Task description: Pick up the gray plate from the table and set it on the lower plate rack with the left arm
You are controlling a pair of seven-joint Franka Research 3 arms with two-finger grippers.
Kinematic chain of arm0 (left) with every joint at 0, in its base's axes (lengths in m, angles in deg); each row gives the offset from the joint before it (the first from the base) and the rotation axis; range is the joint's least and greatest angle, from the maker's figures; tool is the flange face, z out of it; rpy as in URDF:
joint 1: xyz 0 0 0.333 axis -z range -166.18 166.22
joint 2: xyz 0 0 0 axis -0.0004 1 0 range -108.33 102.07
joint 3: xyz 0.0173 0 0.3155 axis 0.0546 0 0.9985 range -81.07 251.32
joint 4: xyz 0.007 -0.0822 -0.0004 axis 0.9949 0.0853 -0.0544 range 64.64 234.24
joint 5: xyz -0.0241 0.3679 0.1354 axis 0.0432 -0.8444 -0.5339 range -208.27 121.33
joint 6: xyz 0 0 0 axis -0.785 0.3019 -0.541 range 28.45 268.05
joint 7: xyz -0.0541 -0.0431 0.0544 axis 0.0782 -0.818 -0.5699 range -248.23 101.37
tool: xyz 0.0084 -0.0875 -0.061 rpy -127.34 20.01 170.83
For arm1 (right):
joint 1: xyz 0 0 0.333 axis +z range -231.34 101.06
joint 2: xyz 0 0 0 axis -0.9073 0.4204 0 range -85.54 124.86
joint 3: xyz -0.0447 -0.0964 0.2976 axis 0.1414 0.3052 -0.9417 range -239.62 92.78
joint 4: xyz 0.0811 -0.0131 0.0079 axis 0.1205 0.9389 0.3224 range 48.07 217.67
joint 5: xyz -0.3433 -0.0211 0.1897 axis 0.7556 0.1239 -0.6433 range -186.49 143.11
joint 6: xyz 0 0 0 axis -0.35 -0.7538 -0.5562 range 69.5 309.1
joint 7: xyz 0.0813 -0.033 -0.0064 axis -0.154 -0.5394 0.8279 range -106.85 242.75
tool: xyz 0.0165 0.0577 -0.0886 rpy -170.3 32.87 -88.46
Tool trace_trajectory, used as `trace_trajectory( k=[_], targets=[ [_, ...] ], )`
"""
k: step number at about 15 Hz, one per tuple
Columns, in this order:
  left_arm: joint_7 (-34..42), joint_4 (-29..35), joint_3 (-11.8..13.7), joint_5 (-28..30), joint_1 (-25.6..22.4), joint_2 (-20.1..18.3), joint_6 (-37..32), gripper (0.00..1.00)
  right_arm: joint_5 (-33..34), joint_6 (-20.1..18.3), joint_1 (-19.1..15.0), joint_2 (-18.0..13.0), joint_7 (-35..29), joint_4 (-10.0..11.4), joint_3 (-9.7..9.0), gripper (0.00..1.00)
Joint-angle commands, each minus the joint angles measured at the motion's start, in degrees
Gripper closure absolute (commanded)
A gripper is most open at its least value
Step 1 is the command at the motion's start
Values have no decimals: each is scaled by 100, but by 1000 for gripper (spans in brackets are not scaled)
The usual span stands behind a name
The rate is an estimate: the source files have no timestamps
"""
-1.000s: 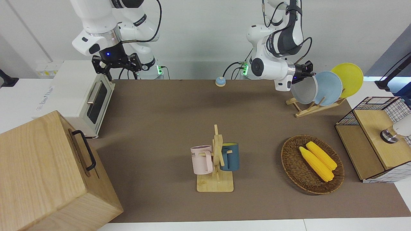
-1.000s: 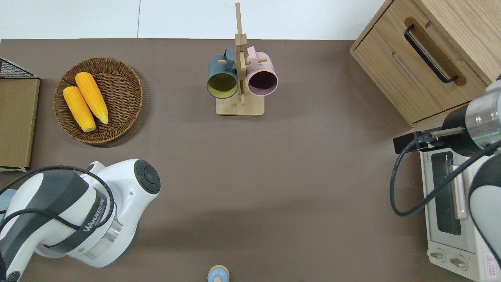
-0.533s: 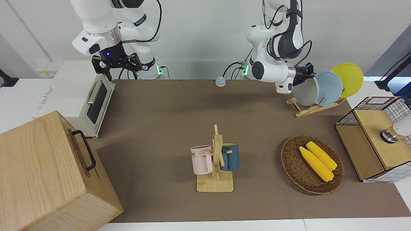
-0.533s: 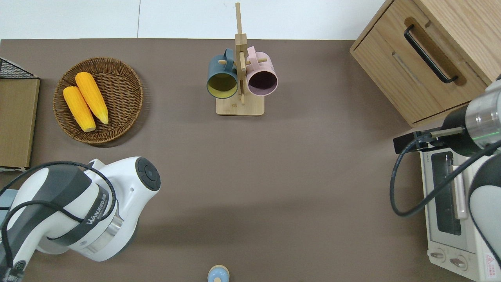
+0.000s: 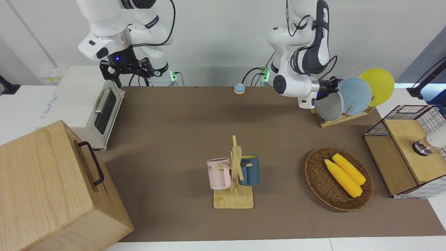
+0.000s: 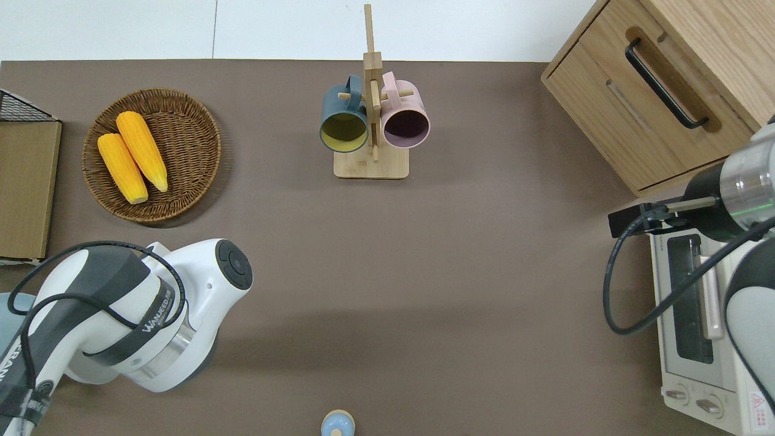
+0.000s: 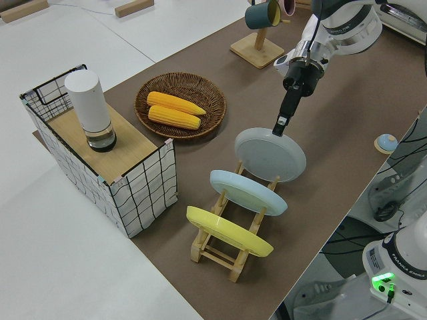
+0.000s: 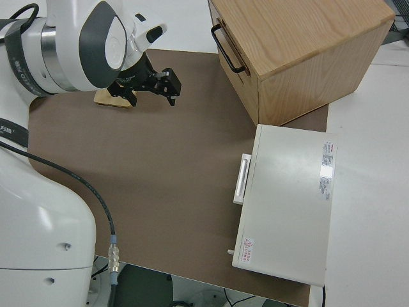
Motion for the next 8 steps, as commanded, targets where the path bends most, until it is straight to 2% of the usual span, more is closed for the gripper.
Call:
trace_trajectory(
  k=[1,2,3,4,5,8],
  targets=[
    [-68,-16,4,-127,-42,26,104,1000,9,-83,-108,-15,-74,-52,-103,17],
    [-60,-7,4,-127,-51,26,113,932,9,-83,-108,-15,-74,-52,-103,17],
    [-42,-7,4,-127,-51,26,104,627,9,-83,-108,-15,-74,-52,-103,17],
    [-42,-7,4,-127,-51,8,104,373,9,-74,-108,-15,-74,-52,-103,17],
    [-51,-16,4,-127,-51,17,95,12,9,-83,-116,-7,-74,-52,-103,17],
    [-25,-25,4,-136,-51,17,87,0,9,-83,-108,-7,-74,-52,-103,17]
  ],
)
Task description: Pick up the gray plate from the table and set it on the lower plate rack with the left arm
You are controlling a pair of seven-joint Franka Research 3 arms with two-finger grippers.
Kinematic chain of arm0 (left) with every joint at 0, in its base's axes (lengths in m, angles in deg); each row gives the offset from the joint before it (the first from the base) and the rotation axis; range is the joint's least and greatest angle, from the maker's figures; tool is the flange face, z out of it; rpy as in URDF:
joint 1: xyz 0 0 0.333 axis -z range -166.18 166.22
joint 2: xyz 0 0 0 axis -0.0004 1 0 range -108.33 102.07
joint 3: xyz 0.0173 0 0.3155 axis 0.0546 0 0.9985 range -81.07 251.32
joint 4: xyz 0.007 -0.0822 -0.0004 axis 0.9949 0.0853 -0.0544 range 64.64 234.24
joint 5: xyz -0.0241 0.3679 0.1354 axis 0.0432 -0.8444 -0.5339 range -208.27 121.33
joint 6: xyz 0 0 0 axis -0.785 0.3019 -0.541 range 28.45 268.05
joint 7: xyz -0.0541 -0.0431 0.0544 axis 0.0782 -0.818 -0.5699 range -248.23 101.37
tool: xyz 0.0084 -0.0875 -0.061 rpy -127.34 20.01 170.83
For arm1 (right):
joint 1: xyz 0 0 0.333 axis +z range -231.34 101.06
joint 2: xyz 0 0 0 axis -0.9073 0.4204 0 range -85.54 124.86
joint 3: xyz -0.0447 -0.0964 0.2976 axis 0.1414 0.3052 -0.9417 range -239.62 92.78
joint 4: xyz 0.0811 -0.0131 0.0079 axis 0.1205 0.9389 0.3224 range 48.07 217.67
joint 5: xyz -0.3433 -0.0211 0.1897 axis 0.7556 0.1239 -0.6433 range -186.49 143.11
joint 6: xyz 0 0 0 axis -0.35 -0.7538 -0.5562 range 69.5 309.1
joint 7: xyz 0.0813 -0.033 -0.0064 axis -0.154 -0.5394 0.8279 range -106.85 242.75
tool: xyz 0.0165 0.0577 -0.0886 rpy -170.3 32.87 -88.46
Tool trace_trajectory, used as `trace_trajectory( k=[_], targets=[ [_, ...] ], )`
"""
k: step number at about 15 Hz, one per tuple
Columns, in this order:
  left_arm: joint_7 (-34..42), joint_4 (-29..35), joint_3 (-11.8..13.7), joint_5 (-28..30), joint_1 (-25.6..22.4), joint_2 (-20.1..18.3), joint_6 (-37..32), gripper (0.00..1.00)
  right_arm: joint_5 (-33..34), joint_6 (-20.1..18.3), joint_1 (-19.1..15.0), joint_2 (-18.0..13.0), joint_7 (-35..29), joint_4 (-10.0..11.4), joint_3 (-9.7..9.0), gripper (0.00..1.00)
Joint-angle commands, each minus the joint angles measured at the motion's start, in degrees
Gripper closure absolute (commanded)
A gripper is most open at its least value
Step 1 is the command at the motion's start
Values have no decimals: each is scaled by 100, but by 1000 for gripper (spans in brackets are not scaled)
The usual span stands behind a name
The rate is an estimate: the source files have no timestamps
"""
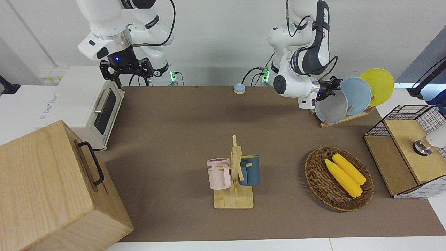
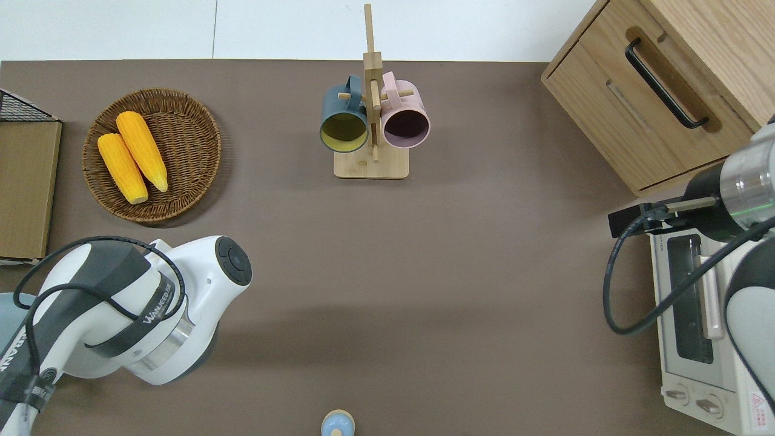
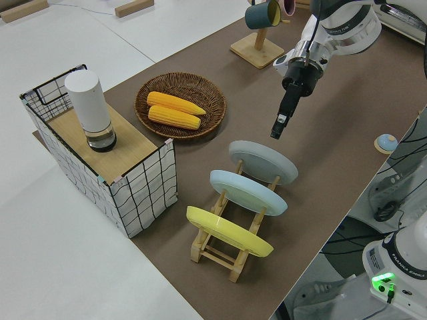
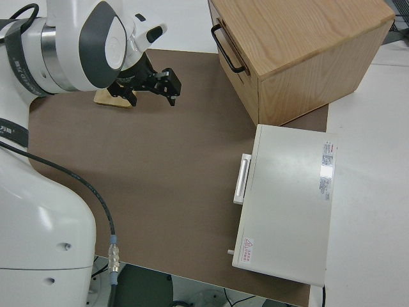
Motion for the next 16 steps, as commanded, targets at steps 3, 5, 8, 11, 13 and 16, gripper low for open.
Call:
trace_trajectory(
  k=[3,5,8,11,13,16],
  targets=[
    [78,-115,1,-100,-39,-34,48,0,9,-83,-108,-7,-74,-52,-102,17],
    [105,-317,1,-64,-30,-17,4,0,9,-74,-108,-15,-74,-52,-103,17],
    [551,-914,1,347,-30,-17,-22,0,9,-74,-116,-15,-74,-52,-103,17],
    [1167,-1784,10,1129,-39,-17,-84,0,9,-83,-108,-15,-74,-52,-103,17],
    [1466,-2223,19,1699,-48,-35,-84,0,9,-83,-108,-15,-74,-52,-103,17],
    [1642,-2690,19,2236,-65,0,-84,0,9,-83,-108,-15,-74,-52,-94,17]
  ],
)
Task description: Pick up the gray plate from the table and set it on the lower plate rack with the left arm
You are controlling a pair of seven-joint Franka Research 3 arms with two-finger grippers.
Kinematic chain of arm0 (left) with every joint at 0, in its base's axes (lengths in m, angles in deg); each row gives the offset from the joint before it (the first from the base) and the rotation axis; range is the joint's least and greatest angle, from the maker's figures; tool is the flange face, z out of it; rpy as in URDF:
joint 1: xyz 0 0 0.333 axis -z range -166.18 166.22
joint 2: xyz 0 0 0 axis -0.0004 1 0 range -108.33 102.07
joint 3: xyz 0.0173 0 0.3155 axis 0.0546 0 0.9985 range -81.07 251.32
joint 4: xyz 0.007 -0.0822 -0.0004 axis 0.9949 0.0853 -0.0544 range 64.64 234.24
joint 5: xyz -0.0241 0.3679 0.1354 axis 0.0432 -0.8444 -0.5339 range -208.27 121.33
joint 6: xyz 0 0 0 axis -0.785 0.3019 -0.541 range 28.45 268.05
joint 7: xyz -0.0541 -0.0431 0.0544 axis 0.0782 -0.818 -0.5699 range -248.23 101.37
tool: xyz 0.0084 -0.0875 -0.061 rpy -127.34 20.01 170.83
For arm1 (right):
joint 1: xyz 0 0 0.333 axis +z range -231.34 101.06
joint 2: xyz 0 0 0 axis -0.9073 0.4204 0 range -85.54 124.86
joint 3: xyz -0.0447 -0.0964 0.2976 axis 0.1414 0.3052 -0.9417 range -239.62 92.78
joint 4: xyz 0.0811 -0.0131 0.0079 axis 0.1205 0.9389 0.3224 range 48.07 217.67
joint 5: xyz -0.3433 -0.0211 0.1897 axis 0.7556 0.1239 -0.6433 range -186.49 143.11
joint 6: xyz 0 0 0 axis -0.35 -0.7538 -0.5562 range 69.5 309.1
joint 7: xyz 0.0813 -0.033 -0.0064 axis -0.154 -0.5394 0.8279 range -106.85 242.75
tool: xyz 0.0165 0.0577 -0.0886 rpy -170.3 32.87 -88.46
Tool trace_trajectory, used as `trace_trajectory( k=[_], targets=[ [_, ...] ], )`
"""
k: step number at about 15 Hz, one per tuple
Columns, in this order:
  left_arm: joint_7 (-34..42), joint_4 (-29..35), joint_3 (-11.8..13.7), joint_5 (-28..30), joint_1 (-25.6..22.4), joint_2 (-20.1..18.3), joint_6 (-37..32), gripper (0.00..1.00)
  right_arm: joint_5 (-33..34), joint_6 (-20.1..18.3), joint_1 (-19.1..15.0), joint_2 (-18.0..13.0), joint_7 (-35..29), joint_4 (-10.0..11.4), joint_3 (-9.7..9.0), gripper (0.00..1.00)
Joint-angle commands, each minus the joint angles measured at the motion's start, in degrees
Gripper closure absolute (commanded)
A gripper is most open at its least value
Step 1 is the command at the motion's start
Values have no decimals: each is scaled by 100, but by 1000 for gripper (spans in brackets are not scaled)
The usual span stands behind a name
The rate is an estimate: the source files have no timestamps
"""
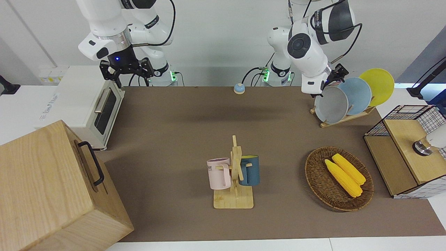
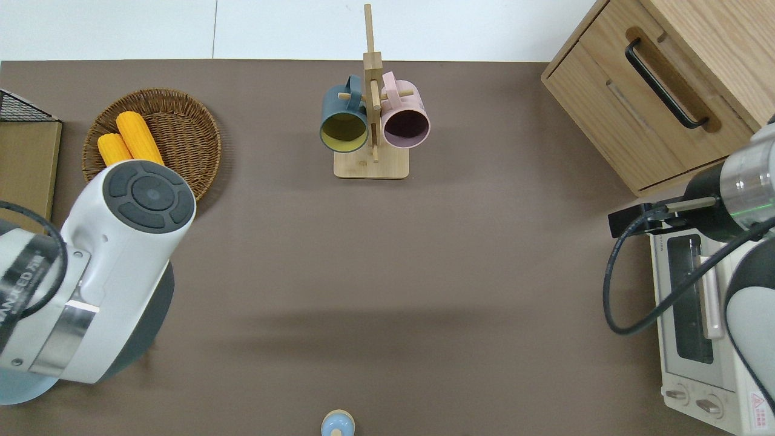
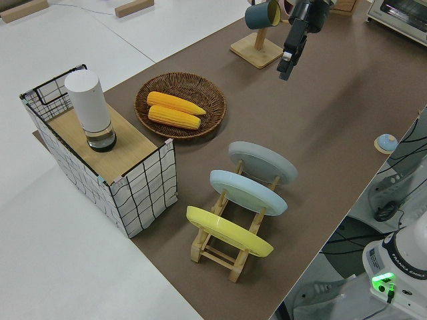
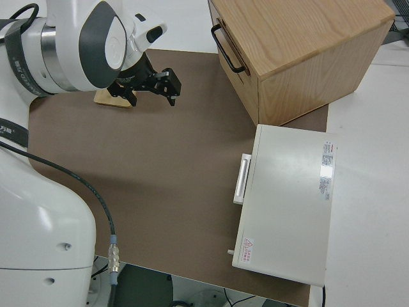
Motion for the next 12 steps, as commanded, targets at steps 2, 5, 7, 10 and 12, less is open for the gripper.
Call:
trace_trajectory(
  k=[2,5,7,10,12],
  targets=[
    [595,-885,34,1169,-73,65,-70,0,9,-74,-108,-15,-74,-52,-102,17],
    [1367,-1299,227,2083,-64,47,-175,0,9,-83,-108,-15,-74,-52,-102,17],
    [1667,-1484,349,2741,-99,48,-219,0,9,-83,-108,-15,-74,-52,-102,17],
    [2106,-1642,359,3087,-178,39,-123,2,9,-83,-116,-7,-74,-52,-102,17],
    [2572,-1713,359,3438,-423,21,87,2,9,-74,-108,-15,-74,-52,-102,17]
  ],
)
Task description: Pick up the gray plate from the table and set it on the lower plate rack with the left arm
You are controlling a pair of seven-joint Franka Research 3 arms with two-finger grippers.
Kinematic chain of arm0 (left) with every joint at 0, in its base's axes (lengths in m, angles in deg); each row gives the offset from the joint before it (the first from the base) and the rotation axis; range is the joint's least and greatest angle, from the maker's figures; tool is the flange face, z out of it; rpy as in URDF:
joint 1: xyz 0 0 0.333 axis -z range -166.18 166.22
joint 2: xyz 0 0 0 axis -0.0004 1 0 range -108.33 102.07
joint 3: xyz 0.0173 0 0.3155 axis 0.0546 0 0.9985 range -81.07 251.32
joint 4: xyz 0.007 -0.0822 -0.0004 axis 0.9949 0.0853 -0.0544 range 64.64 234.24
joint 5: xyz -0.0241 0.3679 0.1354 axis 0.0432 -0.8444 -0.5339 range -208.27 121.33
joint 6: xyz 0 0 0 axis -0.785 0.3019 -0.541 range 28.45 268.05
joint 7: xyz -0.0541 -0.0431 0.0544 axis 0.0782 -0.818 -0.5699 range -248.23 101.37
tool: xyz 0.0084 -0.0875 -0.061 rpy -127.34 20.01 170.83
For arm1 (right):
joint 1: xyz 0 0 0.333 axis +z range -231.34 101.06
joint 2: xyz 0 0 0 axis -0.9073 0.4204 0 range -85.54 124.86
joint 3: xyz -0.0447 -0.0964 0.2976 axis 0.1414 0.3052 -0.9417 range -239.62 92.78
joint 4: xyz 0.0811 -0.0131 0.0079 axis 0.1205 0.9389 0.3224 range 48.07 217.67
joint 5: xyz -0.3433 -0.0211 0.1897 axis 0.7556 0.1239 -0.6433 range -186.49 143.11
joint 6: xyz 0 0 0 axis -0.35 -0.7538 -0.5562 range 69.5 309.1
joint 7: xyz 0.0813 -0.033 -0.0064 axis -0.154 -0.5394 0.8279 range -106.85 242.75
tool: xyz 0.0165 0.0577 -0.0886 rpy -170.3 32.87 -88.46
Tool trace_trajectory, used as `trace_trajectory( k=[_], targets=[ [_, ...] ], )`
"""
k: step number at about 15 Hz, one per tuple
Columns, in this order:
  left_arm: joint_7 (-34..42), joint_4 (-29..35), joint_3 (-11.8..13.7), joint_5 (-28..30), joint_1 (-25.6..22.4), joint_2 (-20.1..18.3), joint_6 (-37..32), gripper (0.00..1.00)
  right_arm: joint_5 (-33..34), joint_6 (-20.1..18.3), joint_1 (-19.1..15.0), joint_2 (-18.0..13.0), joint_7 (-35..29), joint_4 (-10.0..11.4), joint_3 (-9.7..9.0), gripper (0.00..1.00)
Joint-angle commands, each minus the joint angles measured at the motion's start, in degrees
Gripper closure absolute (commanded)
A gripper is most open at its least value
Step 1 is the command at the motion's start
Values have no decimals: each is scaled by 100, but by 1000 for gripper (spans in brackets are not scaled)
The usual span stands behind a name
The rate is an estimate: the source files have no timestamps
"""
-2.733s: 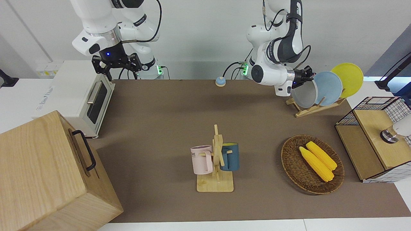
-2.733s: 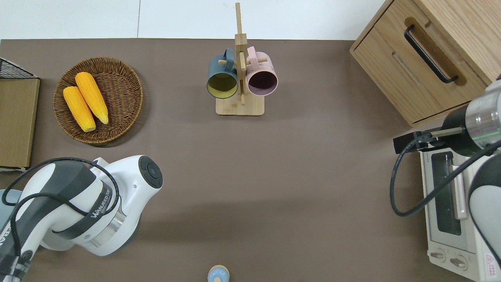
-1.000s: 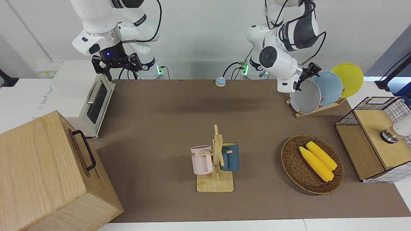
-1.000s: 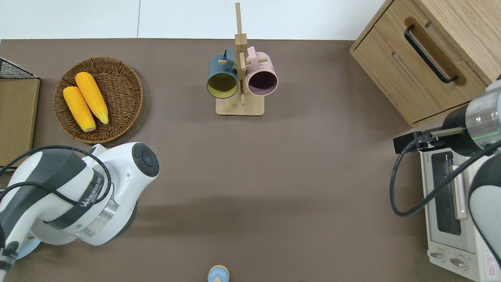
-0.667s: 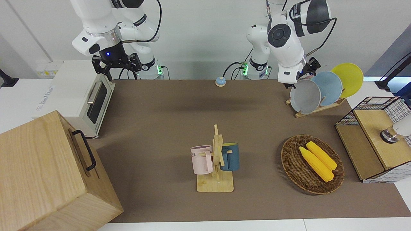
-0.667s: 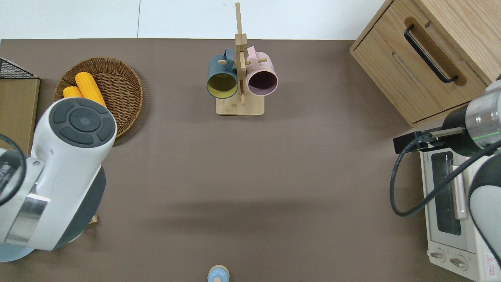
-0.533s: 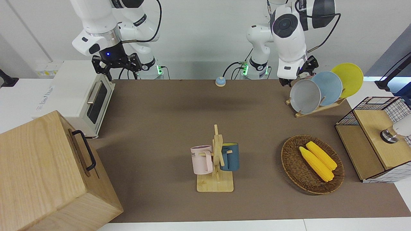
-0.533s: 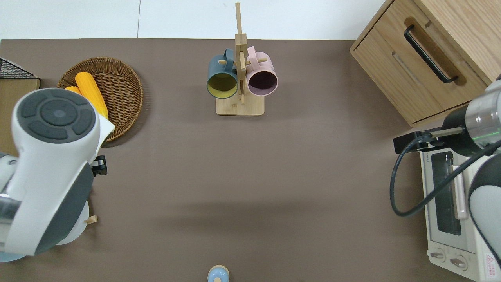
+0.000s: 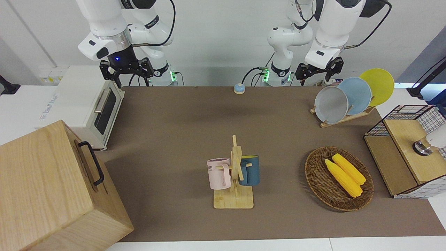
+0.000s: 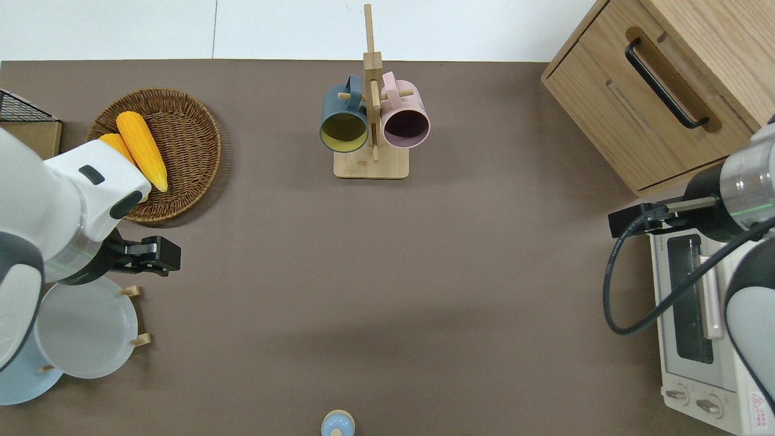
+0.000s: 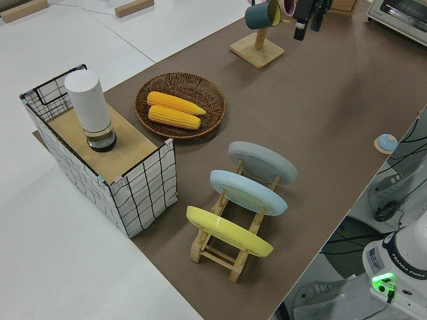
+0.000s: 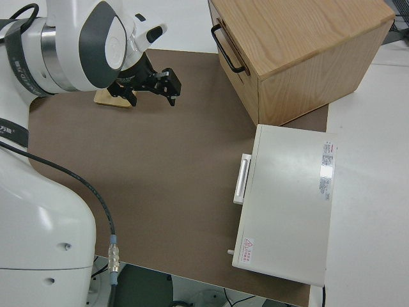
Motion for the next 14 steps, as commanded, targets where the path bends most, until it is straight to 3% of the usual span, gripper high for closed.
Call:
trace_trajectory(
  k=[1,8,10,14],
  targets=[
    [749,-222,-5,620,-452,-11,294,2,9,-83,-108,-7,-74,-52,-102,17],
    [593,418,-32,631,-551,-432,786,2,9,-83,-108,-15,-74,-52,-102,17],
    [119,552,-102,631,-481,-442,1015,0,9,-83,-108,-7,-74,-52,-102,17],
    [161,429,-102,648,-489,-372,902,0,9,-83,-108,-15,-74,-52,-102,17]
  ],
)
